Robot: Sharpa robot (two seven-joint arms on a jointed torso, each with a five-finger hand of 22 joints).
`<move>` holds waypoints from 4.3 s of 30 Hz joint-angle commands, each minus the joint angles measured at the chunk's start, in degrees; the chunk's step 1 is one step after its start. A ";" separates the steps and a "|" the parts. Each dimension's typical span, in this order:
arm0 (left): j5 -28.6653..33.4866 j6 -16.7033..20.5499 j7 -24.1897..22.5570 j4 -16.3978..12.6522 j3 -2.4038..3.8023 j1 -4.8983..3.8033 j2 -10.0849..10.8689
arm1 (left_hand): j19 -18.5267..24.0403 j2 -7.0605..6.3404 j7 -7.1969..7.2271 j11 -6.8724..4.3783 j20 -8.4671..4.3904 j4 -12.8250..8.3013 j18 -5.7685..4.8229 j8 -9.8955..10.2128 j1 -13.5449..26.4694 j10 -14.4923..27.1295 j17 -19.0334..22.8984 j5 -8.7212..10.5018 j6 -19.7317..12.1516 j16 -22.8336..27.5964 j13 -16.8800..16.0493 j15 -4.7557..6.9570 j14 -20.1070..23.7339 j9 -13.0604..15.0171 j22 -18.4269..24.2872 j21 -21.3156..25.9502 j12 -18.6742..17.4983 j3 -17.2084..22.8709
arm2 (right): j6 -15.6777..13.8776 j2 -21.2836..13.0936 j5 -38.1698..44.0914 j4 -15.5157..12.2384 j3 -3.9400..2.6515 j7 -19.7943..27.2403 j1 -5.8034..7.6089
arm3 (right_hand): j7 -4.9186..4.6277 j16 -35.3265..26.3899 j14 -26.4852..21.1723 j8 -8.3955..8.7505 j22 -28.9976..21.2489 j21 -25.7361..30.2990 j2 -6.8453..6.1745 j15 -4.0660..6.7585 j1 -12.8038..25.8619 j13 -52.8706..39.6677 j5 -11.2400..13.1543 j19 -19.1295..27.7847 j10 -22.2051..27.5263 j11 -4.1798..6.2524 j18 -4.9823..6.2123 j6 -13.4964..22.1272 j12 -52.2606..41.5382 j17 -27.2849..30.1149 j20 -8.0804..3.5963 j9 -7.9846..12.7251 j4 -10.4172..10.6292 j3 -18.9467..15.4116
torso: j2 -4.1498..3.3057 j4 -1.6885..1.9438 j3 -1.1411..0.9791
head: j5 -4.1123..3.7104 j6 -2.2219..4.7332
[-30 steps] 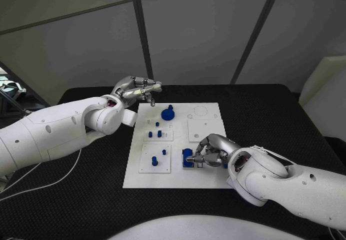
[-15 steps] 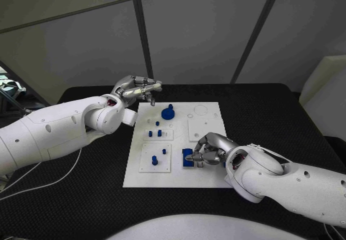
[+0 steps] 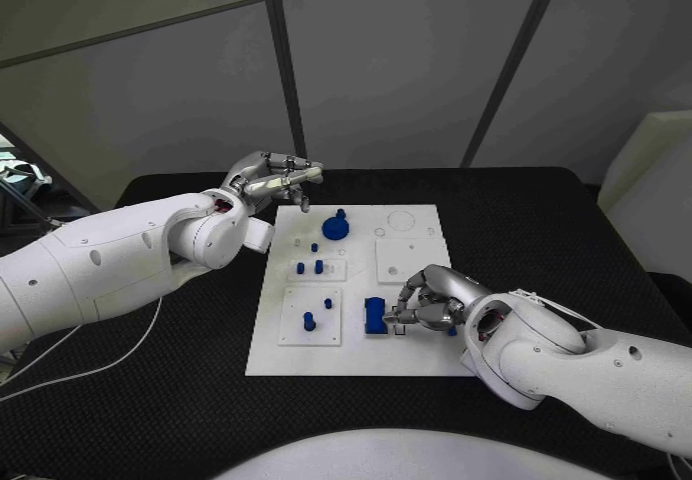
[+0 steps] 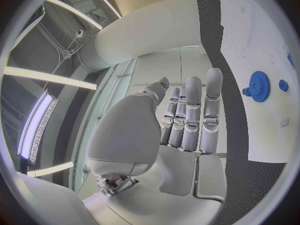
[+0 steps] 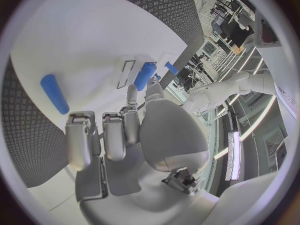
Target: Assemble the parts on the task board
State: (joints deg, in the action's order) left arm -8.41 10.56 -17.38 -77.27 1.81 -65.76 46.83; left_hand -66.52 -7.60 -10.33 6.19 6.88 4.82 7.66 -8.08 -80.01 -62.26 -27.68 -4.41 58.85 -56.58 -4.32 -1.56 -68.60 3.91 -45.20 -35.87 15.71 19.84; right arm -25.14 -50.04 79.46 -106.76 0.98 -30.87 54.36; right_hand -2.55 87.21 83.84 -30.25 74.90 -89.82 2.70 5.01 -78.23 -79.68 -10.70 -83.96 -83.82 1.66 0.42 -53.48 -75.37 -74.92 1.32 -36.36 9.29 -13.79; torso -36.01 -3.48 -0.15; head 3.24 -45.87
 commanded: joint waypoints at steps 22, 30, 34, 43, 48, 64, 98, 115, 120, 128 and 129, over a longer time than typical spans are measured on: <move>0.26 0.08 -0.95 -0.20 0.01 -0.07 0.05 | -0.11 0.70 0.04 -0.05 0.25 0.23 2.86 -0.36 0.14 0.35 0.12 0.13 -0.38 -0.07 -0.10 0.10 0.36 0.04 0.11 0.36 0.42 -0.10 | 2.49 -13.12 3.21 -2.44 0.03 0.35 0.01 | -2.68 -1.29 4.50 9.24 15.10 -0.18 1.31 -1.76 -0.66 4.20 -4.88 -6.04 1.84 -2.26 -0.42 0.97 6.43 -6.92 1.63 7.74 1.48 -2.34 | 0.12 -0.30 0.01 | -1.88 0.66; 0.26 0.03 -0.98 -0.15 0.00 -0.07 -0.02 | -0.11 0.70 0.04 -0.05 0.25 0.23 2.86 -0.36 0.14 0.35 0.12 0.13 -0.38 -0.07 -0.10 0.10 0.36 0.04 0.11 0.36 0.42 -0.10 | 6.09 -11.47 5.32 -1.28 0.06 -1.60 -0.29 | -2.41 -1.22 4.55 9.33 15.10 -0.18 1.35 -1.59 -0.46 3.84 -4.88 -6.04 1.52 -2.04 -0.42 -0.24 5.92 -7.10 1.54 8.22 1.77 -2.62 | 0.06 -0.24 0.04 | -2.03 0.65; 0.26 0.02 -0.98 -0.15 0.00 -0.07 -0.03 | -0.11 0.70 0.04 -0.05 0.25 0.23 2.86 -0.36 0.14 0.35 0.12 0.13 -0.38 -0.07 -0.10 0.10 0.36 0.04 0.11 0.36 0.42 -0.10 | 7.24 -10.73 5.96 -1.03 0.06 -2.23 -1.40 | -2.35 -1.21 4.56 9.34 15.10 -0.18 1.37 -1.56 -0.38 3.72 -4.88 -6.04 1.42 -1.99 -0.42 -0.48 5.75 -7.11 1.52 8.32 1.87 -2.69 | 0.05 -0.19 0.06 | -2.05 0.44; 0.26 0.01 -0.97 -0.17 0.00 -0.07 0.05 | -0.11 0.70 0.04 -0.05 0.25 0.23 2.86 -0.36 0.14 0.35 0.12 0.13 -0.38 -0.07 -0.10 0.10 0.36 0.04 0.11 0.36 0.42 -0.10 | 7.13 -9.07 7.27 -0.27 0.06 -3.26 -2.42 | -2.04 -1.25 4.56 9.39 15.10 -0.18 1.71 -1.36 -0.74 3.62 -5.66 -6.04 1.30 -1.74 -0.42 -1.36 5.62 -7.06 1.37 8.67 1.90 -2.59 | 0.11 -0.22 0.03 | -1.91 0.24; 0.26 -0.02 -0.98 -0.16 0.00 -0.07 0.04 | -0.11 0.70 0.04 -0.05 0.25 0.23 2.86 -0.36 0.14 0.35 0.12 0.13 -0.38 -0.07 -0.10 0.10 0.36 0.04 0.11 0.36 0.42 -0.10 | 8.48 -8.55 8.98 0.08 0.06 -4.63 -2.54 | -1.82 -1.23 4.58 9.48 15.10 -0.18 2.14 -1.20 -1.40 3.60 -6.00 -6.04 1.25 -1.54 -0.42 -1.92 5.63 -7.13 1.23 8.95 1.71 -2.30 | 0.14 -0.24 0.06 | -1.79 0.19; 0.26 0.03 -0.95 -0.32 0.00 -0.07 0.24 | -0.11 0.70 0.04 -0.05 0.25 0.23 2.86 -0.36 0.14 0.35 0.12 0.13 -0.38 -0.07 -0.10 0.10 0.36 0.04 0.11 0.36 0.42 -0.10 | 10.80 -5.97 15.25 1.45 0.05 -7.78 -2.62 | -1.19 -1.22 4.62 11.30 15.10 -0.18 5.84 -0.43 -10.15 3.64 -3.01 -6.04 1.37 -0.82 -0.42 -3.38 6.19 -7.35 0.30 11.06 -4.20 7.70 | 0.12 -0.23 0.06 | -1.52 0.08; 0.26 0.03 -1.01 -0.36 -0.01 -0.07 0.21 | -0.11 0.70 0.04 -0.05 0.25 0.23 2.86 -0.36 0.14 0.35 0.12 0.13 -0.38 -0.07 -0.10 0.10 0.36 0.04 0.11 0.36 0.42 -0.10 | -3.42 -5.67 -3.41 -3.95 -0.05 -3.49 -2.53 | -1.11 -1.03 4.77 12.90 15.10 -0.18 -5.86 -0.53 6.18 2.90 -7.79 -6.04 0.38 -0.82 -0.42 -5.79 6.00 -7.96 0.51 12.03 -1.86 33.55 | 0.13 -0.16 0.09 | -1.60 -0.08; 0.26 0.07 -1.01 -0.73 -0.01 -0.08 0.63 | -0.11 0.70 0.04 -0.05 0.25 0.23 2.86 -0.36 0.14 0.35 0.12 0.13 -0.38 -0.07 -0.10 0.10 0.36 0.04 0.11 0.36 0.42 -0.10 | -2.68 -2.02 -6.65 -1.67 -0.06 -3.95 -2.53 | -1.16 -0.97 4.80 12.75 15.10 -0.18 -6.66 -0.57 10.23 2.57 -11.03 -6.04 0.09 -0.89 -0.42 -6.10 5.64 -8.10 0.49 11.62 0.01 32.46 | 0.05 -0.20 0.04 | -0.93 -0.28; 0.26 0.05 -1.00 -0.70 -0.01 -0.08 0.53 | -0.11 0.70 0.04 -0.05 0.25 0.23 2.86 -0.36 0.14 0.35 0.12 0.13 -0.38 -0.07 -0.10 0.10 0.36 0.04 0.11 0.36 0.42 -0.10 | -2.01 -1.05 -7.19 -1.18 -0.06 -4.37 -2.53 | -1.08 -0.97 4.80 12.73 15.10 -0.18 -6.86 -0.53 11.35 2.49 -12.75 -6.04 0.04 -0.83 -0.42 -6.19 5.60 -8.10 0.48 11.46 0.59 31.31 | 0.09 -0.28 0.03 | -0.89 -0.41; 0.26 0.02 -0.98 -0.64 0.00 -0.08 0.43 | -0.11 0.70 0.04 -0.05 0.25 0.23 2.86 -0.36 0.14 0.35 0.12 0.13 -0.38 -0.07 -0.10 0.10 0.36 0.04 0.11 0.36 0.42 -0.10 | -1.43 -0.36 -7.39 -0.81 -0.07 -4.58 -2.52 | -1.06 -0.94 4.81 12.70 15.10 -0.18 -6.90 -0.52 11.37 2.52 -12.89 -6.04 0.05 -0.82 -0.42 -6.23 5.64 -8.16 0.47 11.43 0.57 31.19 | 0.12 -0.23 0.01 | -0.78 -0.46; 0.26 0.02 -0.98 -0.63 0.00 -0.08 0.43 | -0.11 0.70 0.04 -0.05 0.25 0.23 2.86 -0.36 0.14 0.35 0.12 0.13 -0.38 -0.07 -0.10 0.10 0.36 0.04 0.11 0.36 0.42 -0.10 | -1.36 -0.31 -7.40 -0.76 -0.07 -4.60 -2.52 | -1.05 -0.94 4.81 12.68 15.10 -0.18 -6.95 -0.52 11.40 2.52 -12.96 -6.04 0.05 -0.81 -0.42 -6.26 5.65 -8.14 0.47 11.41 0.56 31.09 | 0.13 -0.24 0.02 | -0.78 -0.47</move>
State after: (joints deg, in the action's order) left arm -8.38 10.69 -17.40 -77.83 1.76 -65.75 47.32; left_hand -66.52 -7.38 -10.33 6.19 6.88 4.82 8.09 -8.07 -79.78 -62.26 -27.64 -4.41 58.85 -56.58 -4.32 -1.56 -68.60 3.91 -45.17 -35.87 15.92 19.84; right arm -27.33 -50.49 72.71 -107.56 0.83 -35.21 51.84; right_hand -3.22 86.14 84.04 -17.48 74.95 -89.82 -4.14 4.42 -67.30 -74.93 -23.28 -83.86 -83.34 0.93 0.43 -59.70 -69.48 -74.92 2.03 -25.04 9.81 17.63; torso -35.93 -3.73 -0.12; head 2.44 -46.31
